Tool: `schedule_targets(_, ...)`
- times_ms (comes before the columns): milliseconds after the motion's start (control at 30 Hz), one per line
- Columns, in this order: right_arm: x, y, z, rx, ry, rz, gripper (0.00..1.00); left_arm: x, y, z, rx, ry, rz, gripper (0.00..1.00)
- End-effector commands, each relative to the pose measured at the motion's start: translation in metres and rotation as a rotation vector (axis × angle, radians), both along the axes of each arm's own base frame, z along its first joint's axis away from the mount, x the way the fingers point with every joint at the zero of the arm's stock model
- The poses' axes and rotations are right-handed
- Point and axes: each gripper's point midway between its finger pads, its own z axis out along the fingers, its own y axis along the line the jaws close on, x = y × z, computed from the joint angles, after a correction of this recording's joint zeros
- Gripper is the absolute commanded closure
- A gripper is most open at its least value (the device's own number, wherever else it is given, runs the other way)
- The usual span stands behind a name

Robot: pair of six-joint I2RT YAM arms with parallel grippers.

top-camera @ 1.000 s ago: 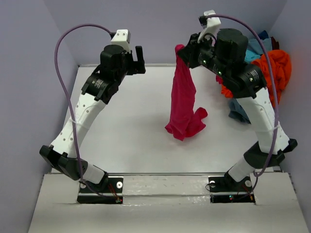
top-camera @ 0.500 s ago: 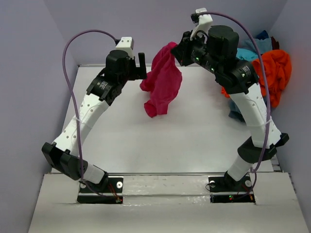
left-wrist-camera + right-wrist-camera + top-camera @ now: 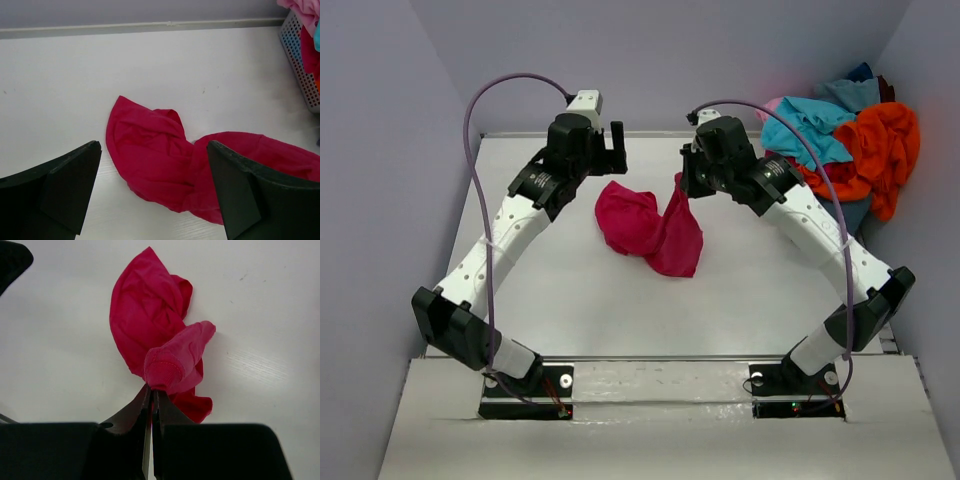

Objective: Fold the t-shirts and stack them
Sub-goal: Flatten the tshirt out

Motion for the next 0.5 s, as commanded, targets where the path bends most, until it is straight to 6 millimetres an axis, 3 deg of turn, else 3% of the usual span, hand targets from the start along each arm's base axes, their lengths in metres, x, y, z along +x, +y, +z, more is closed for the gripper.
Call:
schedule_targets(0,0.003,-0.005,0.026,0.056,-0.065,-0.066,0.93,0.003,-0.017,-0.036,-0.042,0.086,-0.041,0.01)
schedule_targets(67,0.002,-0.007,0.024,0.065,-0.066,-0.075,0.93,0.002,-0.02,-0.052,-0.062,0.119,-0.037,0.01)
schedule_targets(100,0.002,-0.008,0.023,0.065,-0.064,-0.082,0.93,0.0,-0.019,-0.069,-0.055,0.15,-0.033,0.01)
schedule_targets(267,0.0,-0.018,0.001,0.02,-0.011,-0.139,0.93,0.009,-0.008,-0.118,-0.068,0.261,-0.009,0.01)
schedule_targets(333,-0.002,-0.019,-0.004,0.026,0.0,-0.148,0.93,0.01,-0.007,-0.132,-0.11,0.314,-0.033,0.01)
schedule_targets(467,-0.007,-0.024,-0.009,0.026,0.008,-0.165,0.93,0.024,0.019,-0.151,-0.194,0.356,0.007,0.01)
